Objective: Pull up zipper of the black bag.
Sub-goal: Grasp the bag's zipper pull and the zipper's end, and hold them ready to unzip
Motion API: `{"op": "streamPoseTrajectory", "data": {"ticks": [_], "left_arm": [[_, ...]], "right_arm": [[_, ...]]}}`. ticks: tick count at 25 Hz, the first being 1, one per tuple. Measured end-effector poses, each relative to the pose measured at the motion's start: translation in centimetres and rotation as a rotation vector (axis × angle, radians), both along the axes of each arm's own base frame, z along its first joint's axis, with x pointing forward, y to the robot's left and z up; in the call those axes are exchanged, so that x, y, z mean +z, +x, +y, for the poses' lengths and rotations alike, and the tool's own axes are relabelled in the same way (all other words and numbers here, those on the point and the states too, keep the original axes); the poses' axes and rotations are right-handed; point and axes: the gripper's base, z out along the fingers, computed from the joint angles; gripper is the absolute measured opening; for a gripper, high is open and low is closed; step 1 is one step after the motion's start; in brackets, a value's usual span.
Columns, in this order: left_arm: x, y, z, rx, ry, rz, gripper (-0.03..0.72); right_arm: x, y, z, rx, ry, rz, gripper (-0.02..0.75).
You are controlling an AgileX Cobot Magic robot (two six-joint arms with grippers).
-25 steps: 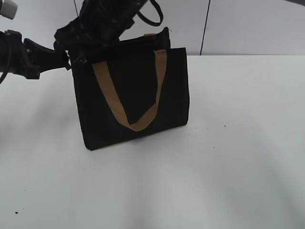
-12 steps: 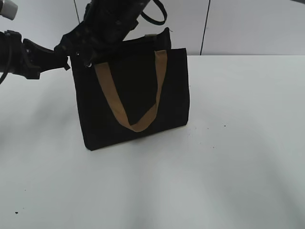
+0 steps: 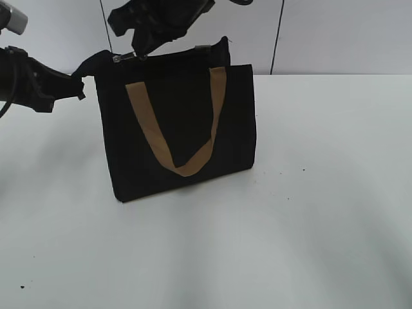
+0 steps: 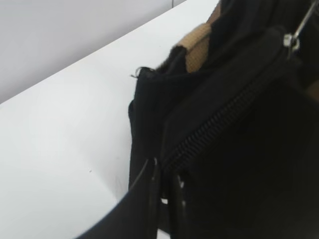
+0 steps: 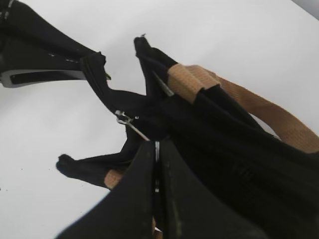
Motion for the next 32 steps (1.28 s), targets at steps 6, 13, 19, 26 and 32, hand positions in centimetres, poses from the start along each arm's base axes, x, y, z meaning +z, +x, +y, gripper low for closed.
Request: {"op": "streamPoseTrajectory", "data": {"ticks": [6, 13, 19, 26, 32], "left_arm": [[-0.1, 0.1, 0.2, 0.023, 0.014, 0.006, 0.019], [-0.1, 0.0, -0.1, 0.028, -0.005, 0.029, 0.019], [-0.5, 0.6, 1.4, 0.166, 0.069, 0.039, 0.002], [-0.6, 0.6, 1.6, 0.184, 0.074, 0.042, 0.001], [0.0, 0.1, 0.7, 0.097, 0.007, 0.041, 0.001]], "right_arm": [[0.0, 1.4, -1.9, -0.058, 0.018, 0.015, -0.013], [0.1, 3.3, -4.7, -0.157, 0.066, 0.061, -0.013], [-0.1, 4.2, -6.6, -0.201, 0.03, 0.073, -0.013], [0.1, 4.0, -6.3, -0.188, 0.081, 0.1, -0.013], [0.4, 3.7, -5.8, -0.156, 0.134, 0.119, -0.013]]}}
